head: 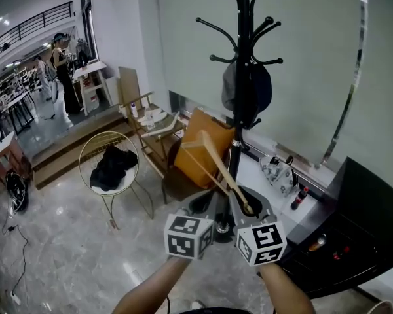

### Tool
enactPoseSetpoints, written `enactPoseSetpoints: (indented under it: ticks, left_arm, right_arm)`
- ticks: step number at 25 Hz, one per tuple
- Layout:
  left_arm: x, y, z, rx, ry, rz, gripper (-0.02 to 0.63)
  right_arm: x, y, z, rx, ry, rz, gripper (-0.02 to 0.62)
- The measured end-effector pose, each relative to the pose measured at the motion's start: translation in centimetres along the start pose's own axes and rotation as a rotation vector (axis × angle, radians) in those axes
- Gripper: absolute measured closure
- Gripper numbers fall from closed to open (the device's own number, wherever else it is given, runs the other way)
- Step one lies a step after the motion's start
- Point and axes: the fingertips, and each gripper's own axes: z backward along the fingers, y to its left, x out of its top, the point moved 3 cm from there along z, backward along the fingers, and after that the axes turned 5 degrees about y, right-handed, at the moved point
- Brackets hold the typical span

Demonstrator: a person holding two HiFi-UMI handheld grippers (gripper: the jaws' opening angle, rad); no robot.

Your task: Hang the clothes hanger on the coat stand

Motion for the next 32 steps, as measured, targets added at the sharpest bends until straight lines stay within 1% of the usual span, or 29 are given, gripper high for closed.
enactPoseSetpoints:
  ticks: [5,12,15,20,26,32]
  left_arm:
    - [0.4,2.0,0.1,-0.027,-0.014,-0.010,0.601]
    - [0.1,3.1,-1.2,-0.048,-0.011,-0.005,0.601]
    - [0.3,3.0,-2.0,-0.055,-0.005,-0.010,0.601]
    - [0.6,3.5,-3.6,-0.047,-0.005,-0.020,0.601]
    - [1.9,4.2,-6.8,-0.036,-0.010,-0.029,0.601]
    - [2.8,4.0,-9.8,-0.043,-0.008,-0.040,0.601]
  right_arm:
    - [0.2,0.8,-1.1,-0.036,-0.004,0.000,0.537]
    - [-0.1,0.0,-1.9,-0.067,-0.003,-0.008,0.537]
    - [-0.1,-0.8,-2.4,-0.071,-0.005,-0.012,0.537]
    - [0.0,-2.1,-3.7,-0.063,-0.023,-0.015,0.536]
    - [0.4,-4.7,-5.8,-0.050,-0.036,-0.012,0.536]
    - [0.8,-7.3,-6.9,-0.056,-0.051,-0.007,0.536]
